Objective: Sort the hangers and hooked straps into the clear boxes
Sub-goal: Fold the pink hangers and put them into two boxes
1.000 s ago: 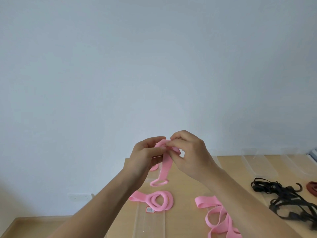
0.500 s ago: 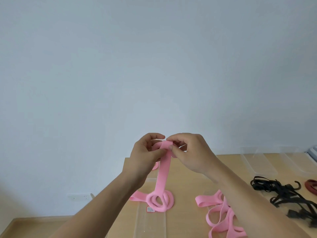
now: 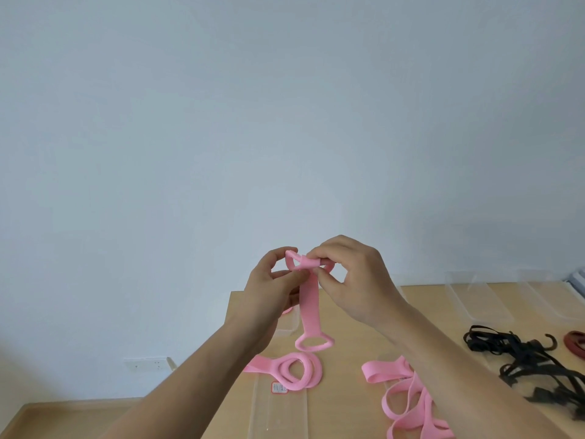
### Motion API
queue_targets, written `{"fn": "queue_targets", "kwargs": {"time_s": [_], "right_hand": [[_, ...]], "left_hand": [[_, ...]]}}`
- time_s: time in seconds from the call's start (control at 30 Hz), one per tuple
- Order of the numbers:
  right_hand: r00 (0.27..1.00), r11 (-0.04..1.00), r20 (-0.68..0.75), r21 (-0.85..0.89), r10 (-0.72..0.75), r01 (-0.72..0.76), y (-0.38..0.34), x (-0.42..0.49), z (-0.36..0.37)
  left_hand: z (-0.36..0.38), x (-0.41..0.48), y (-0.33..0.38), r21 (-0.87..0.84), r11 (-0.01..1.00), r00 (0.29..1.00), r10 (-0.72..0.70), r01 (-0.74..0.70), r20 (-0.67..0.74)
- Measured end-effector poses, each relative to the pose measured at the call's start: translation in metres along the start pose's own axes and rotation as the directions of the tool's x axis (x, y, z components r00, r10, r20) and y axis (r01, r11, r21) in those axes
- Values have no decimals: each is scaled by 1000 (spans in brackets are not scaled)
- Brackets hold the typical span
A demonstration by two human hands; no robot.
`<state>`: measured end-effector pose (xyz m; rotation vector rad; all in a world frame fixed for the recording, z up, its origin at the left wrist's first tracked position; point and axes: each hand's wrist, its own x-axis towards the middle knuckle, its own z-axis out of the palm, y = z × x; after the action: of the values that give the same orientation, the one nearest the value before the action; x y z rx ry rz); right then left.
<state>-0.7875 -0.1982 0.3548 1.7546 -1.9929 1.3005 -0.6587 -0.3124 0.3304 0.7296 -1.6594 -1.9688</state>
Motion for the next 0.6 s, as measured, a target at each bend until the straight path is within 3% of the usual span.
{"fn": "queue_targets", "kwargs": {"time_s": [0.4, 0.6], "right_hand": [[980, 974, -96, -159, -177, 160, 13, -10, 7], [999, 999, -38, -43, -25, 23, 9, -8, 0]], "left_hand": [[-5, 2, 2, -60, 998, 998, 30, -27, 60], [-5, -1, -2, 50, 994, 993, 90, -93, 73]]}}
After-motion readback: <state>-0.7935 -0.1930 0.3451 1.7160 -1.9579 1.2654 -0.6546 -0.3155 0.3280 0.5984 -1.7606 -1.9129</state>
